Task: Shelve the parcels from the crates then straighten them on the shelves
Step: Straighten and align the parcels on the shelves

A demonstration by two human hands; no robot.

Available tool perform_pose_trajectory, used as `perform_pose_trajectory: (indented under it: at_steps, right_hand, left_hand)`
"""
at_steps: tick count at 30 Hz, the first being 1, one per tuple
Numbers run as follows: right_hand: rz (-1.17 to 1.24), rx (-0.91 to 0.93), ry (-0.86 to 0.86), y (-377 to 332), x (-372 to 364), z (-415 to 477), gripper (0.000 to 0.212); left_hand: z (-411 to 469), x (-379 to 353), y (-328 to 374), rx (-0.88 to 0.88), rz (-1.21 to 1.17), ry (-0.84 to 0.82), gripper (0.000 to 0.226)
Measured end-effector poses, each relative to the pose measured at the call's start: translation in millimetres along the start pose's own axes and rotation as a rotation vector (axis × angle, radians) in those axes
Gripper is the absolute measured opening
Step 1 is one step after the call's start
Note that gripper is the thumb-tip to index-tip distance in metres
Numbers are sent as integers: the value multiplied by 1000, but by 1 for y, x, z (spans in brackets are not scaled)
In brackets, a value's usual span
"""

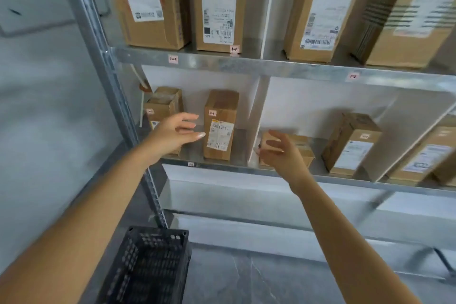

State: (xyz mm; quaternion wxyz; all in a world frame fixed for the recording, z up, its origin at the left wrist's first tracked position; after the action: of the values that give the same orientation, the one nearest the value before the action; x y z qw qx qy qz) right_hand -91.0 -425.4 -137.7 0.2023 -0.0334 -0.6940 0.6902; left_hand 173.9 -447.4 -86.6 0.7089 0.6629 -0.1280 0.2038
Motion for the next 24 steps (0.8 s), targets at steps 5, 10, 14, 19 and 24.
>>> perform_pose_trajectory:
  at_steps: [5,10,14,19,24]
  right_hand:
    - [35,36,-86,-14,26,-41,64]
    - [63,89,-123,-37,50,-73,63]
    - [118,154,-142,-75,58,-89,57]
    - [169,266,-160,-116,54,-91,56]
    - [200,323,-178,-143,36,-80,57]
  left_hand:
    - [-85,11,23,19,57,32,54]
    - [-154,4,40,49,88,107,55]
    - [-179,14,72,-9,71,196,53]
    - [-187,39,112,-108,115,256,56]
    - [-160,63,122,-160,101,319,58]
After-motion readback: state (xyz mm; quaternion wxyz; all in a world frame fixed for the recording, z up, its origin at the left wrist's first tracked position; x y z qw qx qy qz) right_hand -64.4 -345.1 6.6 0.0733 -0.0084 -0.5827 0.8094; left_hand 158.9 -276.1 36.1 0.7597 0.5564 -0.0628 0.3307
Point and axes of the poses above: each hand's wrist, its own z-axis towards the middle knuckle, its own x-axis out of the back of the hand, y = z × x, the point moved 2 cm from there along z, towards the middle knuckle, and after that the axes turned 13 degrees about y, right-handed, at the moved point
